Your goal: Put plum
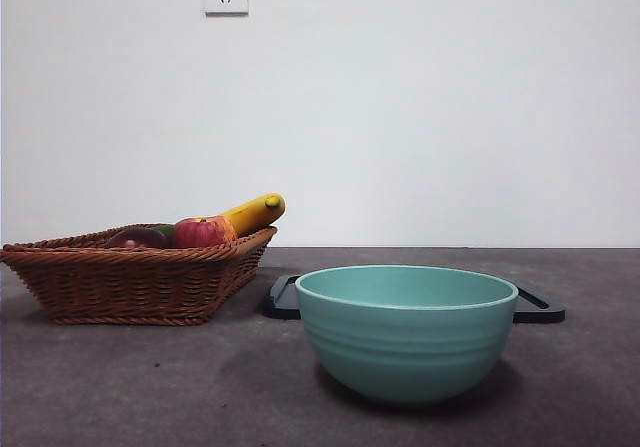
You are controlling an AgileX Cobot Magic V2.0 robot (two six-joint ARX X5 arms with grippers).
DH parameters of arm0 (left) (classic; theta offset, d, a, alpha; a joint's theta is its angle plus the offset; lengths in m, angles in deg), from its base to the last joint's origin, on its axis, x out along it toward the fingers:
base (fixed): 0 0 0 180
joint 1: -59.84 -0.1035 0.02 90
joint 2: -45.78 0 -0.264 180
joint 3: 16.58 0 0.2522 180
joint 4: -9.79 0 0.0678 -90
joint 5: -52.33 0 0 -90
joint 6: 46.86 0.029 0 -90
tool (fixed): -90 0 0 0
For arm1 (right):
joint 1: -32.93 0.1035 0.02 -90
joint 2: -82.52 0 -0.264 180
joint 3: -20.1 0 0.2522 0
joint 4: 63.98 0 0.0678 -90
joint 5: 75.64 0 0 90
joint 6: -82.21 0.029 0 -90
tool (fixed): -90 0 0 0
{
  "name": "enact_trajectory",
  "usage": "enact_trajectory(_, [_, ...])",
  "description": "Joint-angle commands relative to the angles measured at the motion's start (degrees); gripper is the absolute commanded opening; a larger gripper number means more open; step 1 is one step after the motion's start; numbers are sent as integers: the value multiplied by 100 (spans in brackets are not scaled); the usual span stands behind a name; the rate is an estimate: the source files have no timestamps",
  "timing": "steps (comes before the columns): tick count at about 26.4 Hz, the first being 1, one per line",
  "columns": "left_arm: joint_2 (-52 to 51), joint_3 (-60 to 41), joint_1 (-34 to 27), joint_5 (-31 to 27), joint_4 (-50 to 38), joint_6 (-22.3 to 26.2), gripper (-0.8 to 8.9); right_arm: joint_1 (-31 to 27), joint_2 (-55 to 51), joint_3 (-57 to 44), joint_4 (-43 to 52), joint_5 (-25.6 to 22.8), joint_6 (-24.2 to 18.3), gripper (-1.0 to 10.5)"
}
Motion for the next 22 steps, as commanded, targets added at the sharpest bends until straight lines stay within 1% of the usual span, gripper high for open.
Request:
enact_trajectory(1, [551, 518, -7, 496, 221, 278, 8, -2, 632, 608, -313, 398, -229, 7])
enact_trajectory(5, [1268, 1113, 0, 1193, 680, 619, 9, 31, 1464, 1384, -892, 960, -535, 7])
enact_trajectory(7, [1657, 1425, 20, 1515, 935, 780, 8, 107, 1856, 1777, -1198, 1104, -680, 7])
enact_trajectory(11, [2293, 2022, 162, 1843, 1427, 1115, 8, 352, 2516, 2430, -1716, 1333, -938, 7])
enact_trajectory(15, [2817, 2643, 367, 1969, 1993, 1469, 8, 669, 3021, 2946, -2199, 1375, -1158, 7])
enact_trajectory(18, [3279, 3316, 640, 2028, 2645, 1845, 8, 1104, 3475, 3432, -2833, 1397, -1445, 7])
enact_trajectory(22, [3652, 3781, 999, 2455, 3198, 2138, 8, 1646, 3810, 3797, -3418, 1397, -1801, 7])
